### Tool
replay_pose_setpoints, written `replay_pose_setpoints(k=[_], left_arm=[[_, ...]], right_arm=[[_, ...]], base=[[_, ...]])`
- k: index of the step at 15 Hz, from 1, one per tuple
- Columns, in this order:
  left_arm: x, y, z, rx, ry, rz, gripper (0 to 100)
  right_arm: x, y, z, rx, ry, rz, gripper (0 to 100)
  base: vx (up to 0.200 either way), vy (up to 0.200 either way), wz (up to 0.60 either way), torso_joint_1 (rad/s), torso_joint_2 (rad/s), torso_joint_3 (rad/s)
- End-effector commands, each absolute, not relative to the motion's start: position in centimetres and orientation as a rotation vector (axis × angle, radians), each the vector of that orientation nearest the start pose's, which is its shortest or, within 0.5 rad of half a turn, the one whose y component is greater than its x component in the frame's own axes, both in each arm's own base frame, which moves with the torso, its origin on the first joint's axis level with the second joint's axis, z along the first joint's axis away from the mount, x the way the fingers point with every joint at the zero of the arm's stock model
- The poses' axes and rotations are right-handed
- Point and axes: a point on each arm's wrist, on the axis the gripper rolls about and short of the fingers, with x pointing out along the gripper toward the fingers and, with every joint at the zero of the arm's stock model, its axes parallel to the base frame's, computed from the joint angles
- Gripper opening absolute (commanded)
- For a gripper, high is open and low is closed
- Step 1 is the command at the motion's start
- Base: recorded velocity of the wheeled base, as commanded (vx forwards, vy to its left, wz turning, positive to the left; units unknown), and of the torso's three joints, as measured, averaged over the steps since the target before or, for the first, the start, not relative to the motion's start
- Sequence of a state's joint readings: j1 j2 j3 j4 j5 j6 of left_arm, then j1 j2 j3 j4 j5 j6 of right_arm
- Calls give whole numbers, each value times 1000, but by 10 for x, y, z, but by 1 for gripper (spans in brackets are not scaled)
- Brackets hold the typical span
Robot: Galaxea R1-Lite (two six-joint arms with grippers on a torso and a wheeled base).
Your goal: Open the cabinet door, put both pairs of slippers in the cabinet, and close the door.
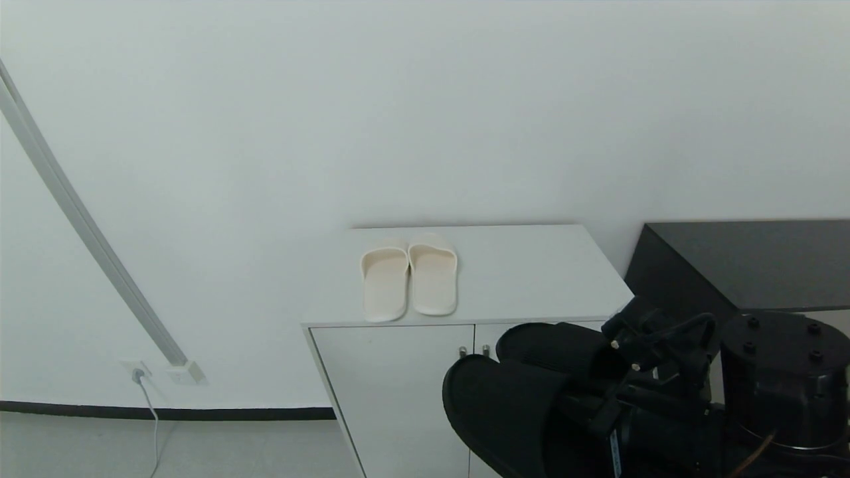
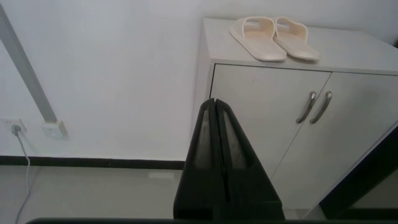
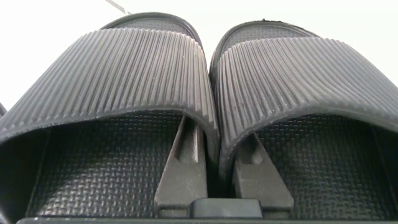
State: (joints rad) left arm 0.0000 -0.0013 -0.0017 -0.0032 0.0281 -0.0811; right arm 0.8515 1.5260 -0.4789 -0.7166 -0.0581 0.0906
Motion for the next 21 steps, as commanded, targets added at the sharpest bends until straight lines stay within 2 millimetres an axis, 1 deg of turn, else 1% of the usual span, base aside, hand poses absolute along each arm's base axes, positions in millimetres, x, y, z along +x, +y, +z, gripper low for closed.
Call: replay_pose_setpoints(k=[1, 9, 10, 21], left_arm=[[-23, 1, 76, -81, -6, 29, 0], [-23, 1, 76, -84, -6, 27, 0], [-23, 1, 76, -84, -6, 27, 100], [-23, 1, 76, -83, -6, 27, 100]], right_arm=[[157, 177, 151, -67, 346, 771, 0], [157, 177, 150, -70, 352, 771, 0], [157, 177, 150, -70, 352, 771, 0], [156, 178, 147, -78, 362, 771, 0]], base=[[0, 0, 0, -124, 286, 154], [0, 0, 0, -172, 384, 218], [0, 0, 0, -227, 535, 300], [0, 0, 0, -214, 537, 318]])
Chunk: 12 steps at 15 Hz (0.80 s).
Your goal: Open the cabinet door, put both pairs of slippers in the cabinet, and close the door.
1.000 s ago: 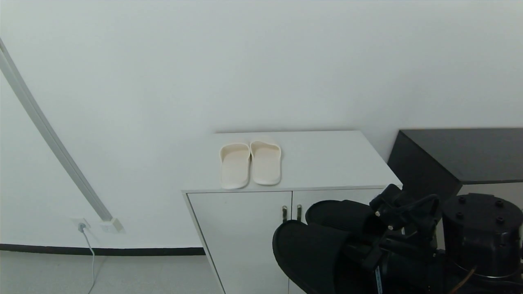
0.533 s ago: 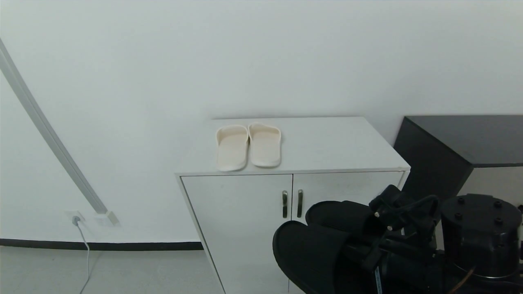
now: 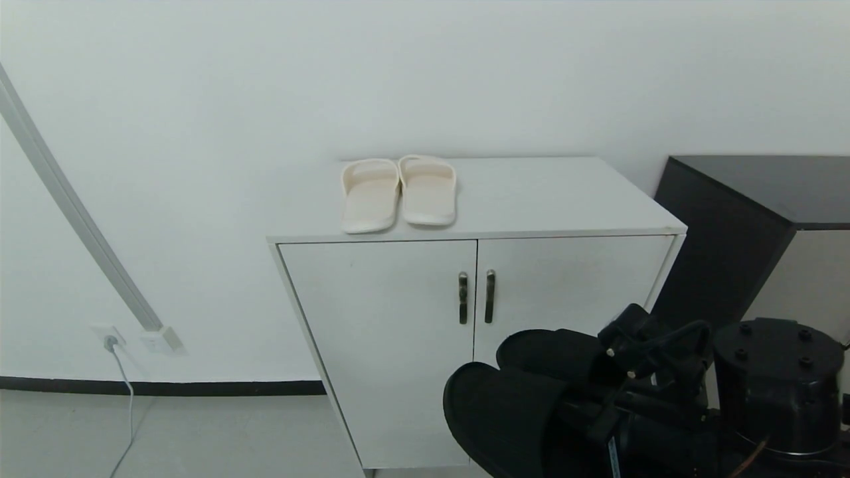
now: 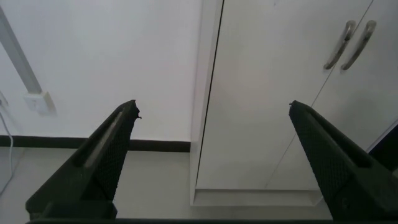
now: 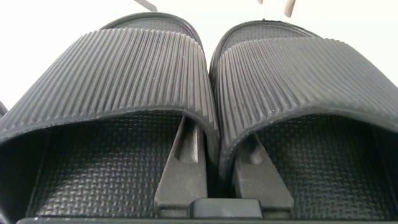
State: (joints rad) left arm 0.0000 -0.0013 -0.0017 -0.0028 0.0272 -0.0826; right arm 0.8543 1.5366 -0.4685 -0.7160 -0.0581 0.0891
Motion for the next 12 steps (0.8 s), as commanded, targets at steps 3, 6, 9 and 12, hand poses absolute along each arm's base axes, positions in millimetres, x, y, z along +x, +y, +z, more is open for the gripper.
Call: replay_pose_setpoints(k=[3, 6, 9, 12], left_arm=[[-23, 1, 76, -83, -6, 27, 100], [-23, 1, 76, -83, -6, 27, 100], [-23, 1, 76, -83, -6, 27, 100], [-23, 1, 76, -83, -6, 27, 100]], right_arm=[[157, 178, 146, -78, 364, 771, 0], [157, 179, 145, -81, 369, 772, 0], [157, 179, 145, -79, 365, 771, 0], [157, 178, 145, -80, 366, 770, 0]], base=[[0, 0, 0, -173, 502, 323], [0, 0, 0, -147, 478, 325], [0, 0, 0, -121, 460, 339], [0, 0, 0, -93, 450, 354]])
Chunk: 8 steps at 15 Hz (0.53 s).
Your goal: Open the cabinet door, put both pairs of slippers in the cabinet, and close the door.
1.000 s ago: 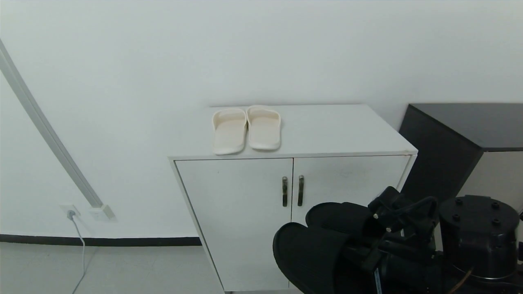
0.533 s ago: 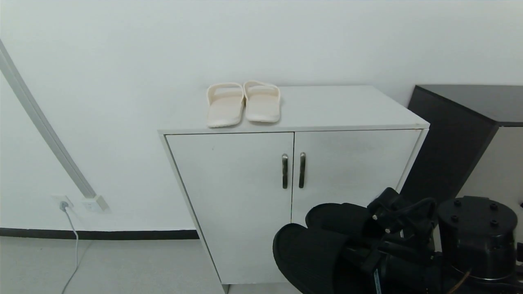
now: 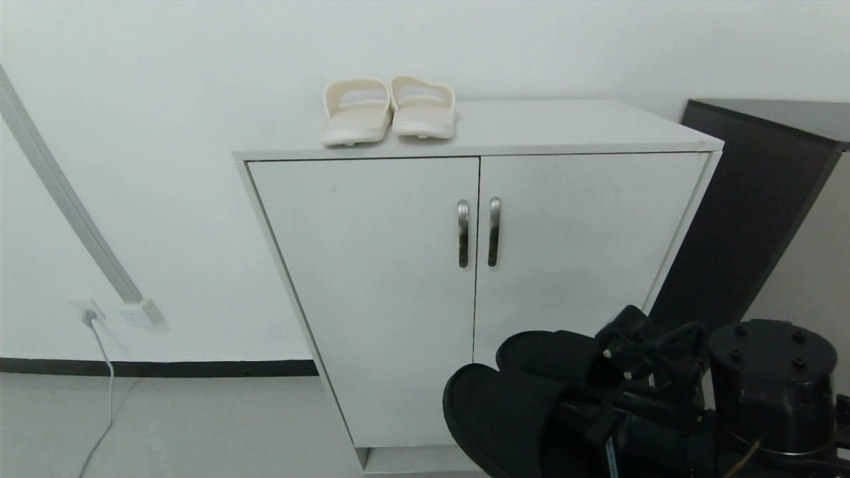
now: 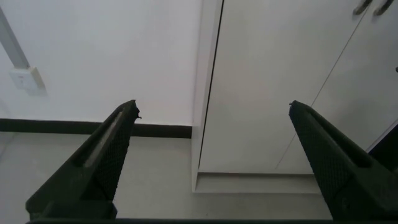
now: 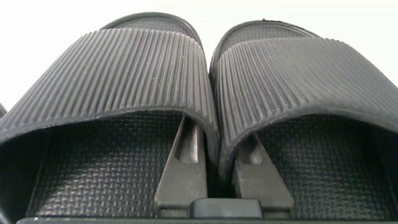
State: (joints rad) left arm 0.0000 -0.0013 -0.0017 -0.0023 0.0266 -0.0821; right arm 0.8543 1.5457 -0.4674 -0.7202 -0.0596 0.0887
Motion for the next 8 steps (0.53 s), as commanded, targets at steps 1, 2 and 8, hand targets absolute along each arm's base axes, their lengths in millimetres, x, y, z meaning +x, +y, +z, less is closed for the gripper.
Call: replay_pose_setpoints(k=[1, 2, 8], left_arm=[[-23, 1, 76, -81, -6, 26, 100], [-23, 1, 76, -81, -6, 26, 100], [-23, 1, 80, -77, -10, 30, 100]], right_arm=[[157, 178, 145, -79, 365, 770, 0], [157, 178, 145, -80, 366, 770, 0], [156, 178, 145, -79, 360, 770, 0]], base=[[0, 0, 0, -71, 442, 378], [0, 0, 0, -41, 437, 383], [0, 0, 0, -17, 290, 275]])
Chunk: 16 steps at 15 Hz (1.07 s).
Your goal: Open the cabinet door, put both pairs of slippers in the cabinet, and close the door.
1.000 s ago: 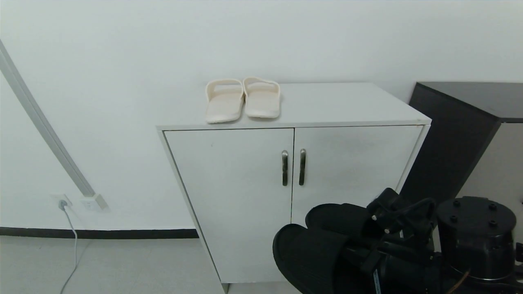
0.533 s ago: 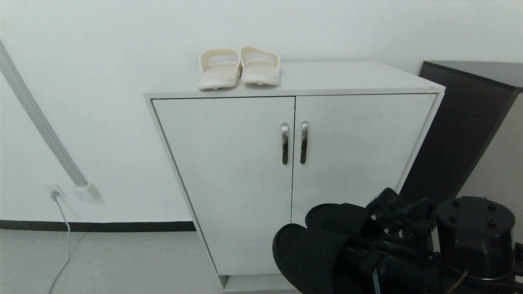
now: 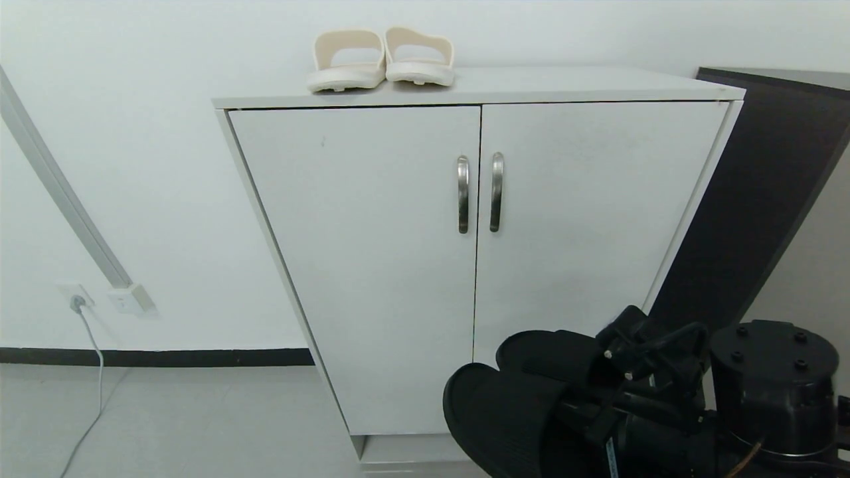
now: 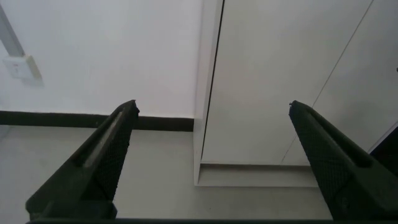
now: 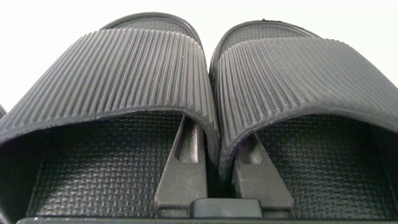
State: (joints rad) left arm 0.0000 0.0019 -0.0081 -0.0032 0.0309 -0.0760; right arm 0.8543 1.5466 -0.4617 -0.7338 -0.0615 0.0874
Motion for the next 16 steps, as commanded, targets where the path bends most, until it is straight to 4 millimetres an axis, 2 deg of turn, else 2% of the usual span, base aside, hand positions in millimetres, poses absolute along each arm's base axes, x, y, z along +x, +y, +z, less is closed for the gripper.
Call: replay_pose_setpoints(k=[1, 2, 4, 5, 6, 8, 11, 13, 16], left_arm=[[-26, 1, 103, -100, -53, 23, 100], [-31, 1, 137, -170, -105, 6, 100], [-16, -1, 169, -167, -41, -76, 100], [-11, -1, 173, -163, -15, -97, 100], [9, -4, 180, -147, 72, -167, 100], [35, -7, 188, -125, 120, -274, 100], [68, -11, 196, -106, 134, -462, 100], [85, -13, 203, -102, 134, -504, 100], [115, -27, 222, -98, 142, -634, 100]], right_arm=[[157, 178, 144, -79, 360, 769, 0], [157, 178, 144, -78, 359, 769, 0], [156, 178, 144, -90, 355, 773, 0], [156, 177, 144, -92, 353, 772, 0], [155, 177, 144, -95, 350, 774, 0], [155, 176, 144, -90, 338, 775, 0], [156, 177, 142, -88, 336, 779, 0], [156, 177, 143, -86, 335, 780, 0], [155, 177, 143, -87, 333, 782, 0]], base=[[0, 0, 0, 0, 0, 0], [0, 0, 0, 0, 0, 0], [0, 0, 0, 0, 0, 0], [0, 0, 0, 0, 0, 0], [0, 0, 0, 0, 0, 0], [0, 0, 0, 0, 0, 0], [0, 0, 0, 0, 0, 0], [0, 0, 0, 0, 0, 0], [0, 0, 0, 0, 0, 0]])
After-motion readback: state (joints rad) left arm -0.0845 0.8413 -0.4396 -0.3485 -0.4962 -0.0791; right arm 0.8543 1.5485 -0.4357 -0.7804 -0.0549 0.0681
